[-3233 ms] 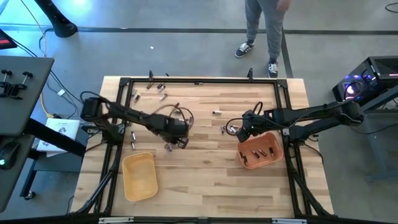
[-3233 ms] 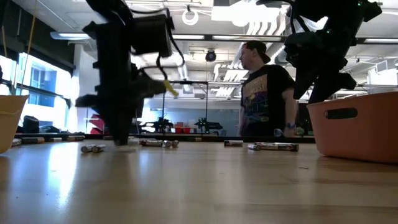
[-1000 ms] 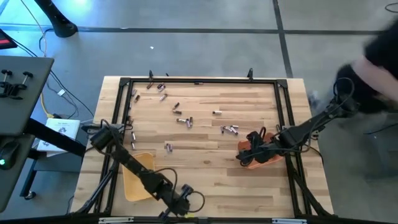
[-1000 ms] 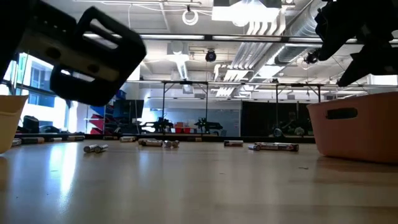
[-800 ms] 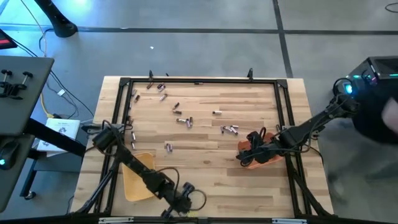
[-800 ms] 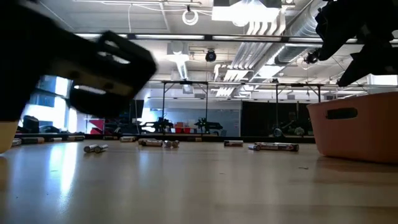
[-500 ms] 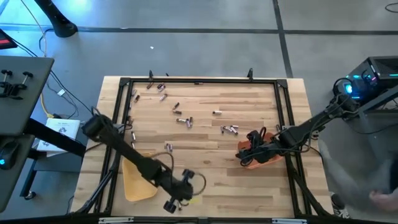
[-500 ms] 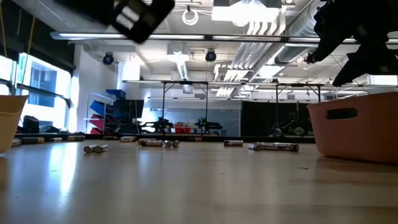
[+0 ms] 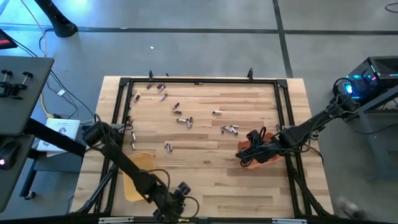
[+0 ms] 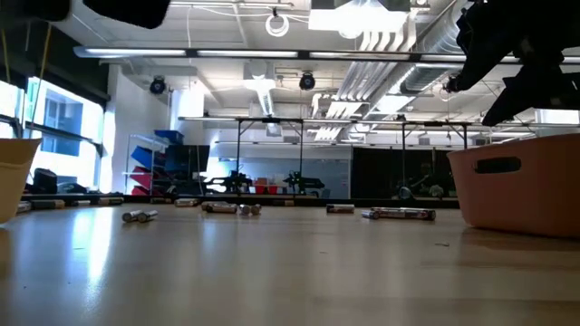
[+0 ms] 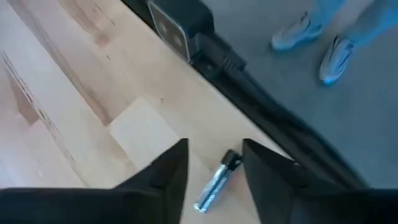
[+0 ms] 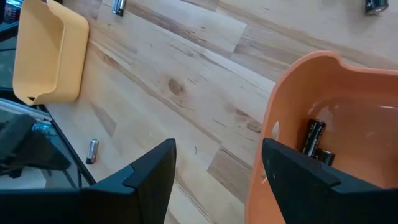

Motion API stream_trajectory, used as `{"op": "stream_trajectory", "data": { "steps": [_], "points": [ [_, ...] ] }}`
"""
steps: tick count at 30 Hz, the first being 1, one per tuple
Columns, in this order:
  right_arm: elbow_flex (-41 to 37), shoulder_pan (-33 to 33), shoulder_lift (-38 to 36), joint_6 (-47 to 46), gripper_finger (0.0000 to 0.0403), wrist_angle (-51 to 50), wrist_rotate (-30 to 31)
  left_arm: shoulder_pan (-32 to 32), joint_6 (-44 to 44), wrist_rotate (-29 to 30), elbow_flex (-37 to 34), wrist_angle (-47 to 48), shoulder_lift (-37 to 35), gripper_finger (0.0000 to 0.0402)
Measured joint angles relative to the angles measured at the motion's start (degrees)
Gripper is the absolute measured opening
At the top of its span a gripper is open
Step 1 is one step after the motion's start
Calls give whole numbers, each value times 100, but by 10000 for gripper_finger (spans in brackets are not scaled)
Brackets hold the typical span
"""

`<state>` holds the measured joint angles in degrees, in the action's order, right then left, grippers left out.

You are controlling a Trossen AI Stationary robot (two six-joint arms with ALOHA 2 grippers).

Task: Sort batteries
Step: Put the silver battery into the yellow bin

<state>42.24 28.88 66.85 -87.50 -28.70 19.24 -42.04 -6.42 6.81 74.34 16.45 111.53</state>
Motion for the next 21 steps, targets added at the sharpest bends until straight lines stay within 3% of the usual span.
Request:
{"op": "stream_trajectory", "data": {
  "steps": [4,7,13,21],
  "points": [
    [0,0,0,-77,232,1,5,240,-135,-617,169,218,155,202],
    [0,0,0,-86,232,-20,14,315,-656,-764,161,260,178,218],
    [-2,0,164,-112,232,21,13,512,-950,-1456,141,343,299,215],
    [-2,0,574,-105,232,202,-316,610,-999,-1597,156,263,765,204]
  ]
}}
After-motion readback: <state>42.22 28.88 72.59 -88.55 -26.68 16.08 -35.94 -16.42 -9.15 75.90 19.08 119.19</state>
